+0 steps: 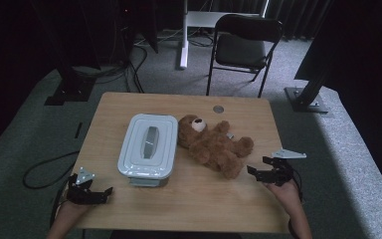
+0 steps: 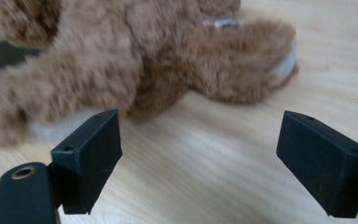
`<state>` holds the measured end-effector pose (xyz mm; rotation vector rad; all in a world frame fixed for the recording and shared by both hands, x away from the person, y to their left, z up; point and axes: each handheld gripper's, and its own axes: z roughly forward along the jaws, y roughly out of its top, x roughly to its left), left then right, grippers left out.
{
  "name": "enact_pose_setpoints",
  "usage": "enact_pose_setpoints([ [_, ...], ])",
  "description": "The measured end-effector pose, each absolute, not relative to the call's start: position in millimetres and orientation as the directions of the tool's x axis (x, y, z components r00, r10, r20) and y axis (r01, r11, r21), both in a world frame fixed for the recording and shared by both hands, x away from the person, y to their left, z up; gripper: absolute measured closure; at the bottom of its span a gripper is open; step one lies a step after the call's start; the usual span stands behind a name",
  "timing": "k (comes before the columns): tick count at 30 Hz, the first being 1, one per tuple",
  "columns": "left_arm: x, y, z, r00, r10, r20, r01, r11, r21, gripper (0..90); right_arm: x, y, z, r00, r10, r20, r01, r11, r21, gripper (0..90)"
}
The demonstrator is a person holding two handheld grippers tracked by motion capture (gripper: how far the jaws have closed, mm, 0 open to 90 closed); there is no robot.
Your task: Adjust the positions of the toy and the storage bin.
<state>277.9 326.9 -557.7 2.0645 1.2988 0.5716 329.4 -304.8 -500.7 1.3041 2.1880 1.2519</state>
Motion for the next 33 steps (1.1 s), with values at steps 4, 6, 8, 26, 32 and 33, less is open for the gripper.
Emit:
enact_pose_setpoints([
  [4,277.9,326.9,-557.7,0.421,0.907,0.031,0.635,-0.319,0.703,0.6,337.0,-299.1,-488.6,-0.559,0.816,0.150,0.540,0.221,0.812,13.1],
  [6,277.9,326.9,-557.7,0.421,0.906,0.031,0.635,-0.319,0.703,0.5,342.0,-295.4,-483.4,-0.566,0.811,0.148,0.533,0.222,0.817,13.2],
  [8,277.9,326.9,-557.7,0.421,0.907,0.031,0.635,-0.319,0.703,0.5,347.9,-291.3,-479.0,-0.574,0.806,0.143,0.525,0.228,0.820,13.2],
  [26,277.9,326.9,-557.7,0.421,0.906,0.031,0.636,-0.319,0.703,0.5,400.4,-240.8,-465.5,-0.664,0.734,0.140,0.504,0.301,0.809,13.2],
  [32,277.9,326.9,-557.7,0.421,0.907,0.031,0.636,-0.319,0.703,0.6,412.8,-226.3,-467.8,-0.687,0.710,0.155,0.511,0.320,0.798,13.2],
  [33,277.9,326.9,-557.7,0.421,0.906,0.031,0.636,-0.320,0.703,0.6,414.9,-224.3,-468.4,-0.689,0.708,0.158,0.513,0.321,0.796,13.2],
])
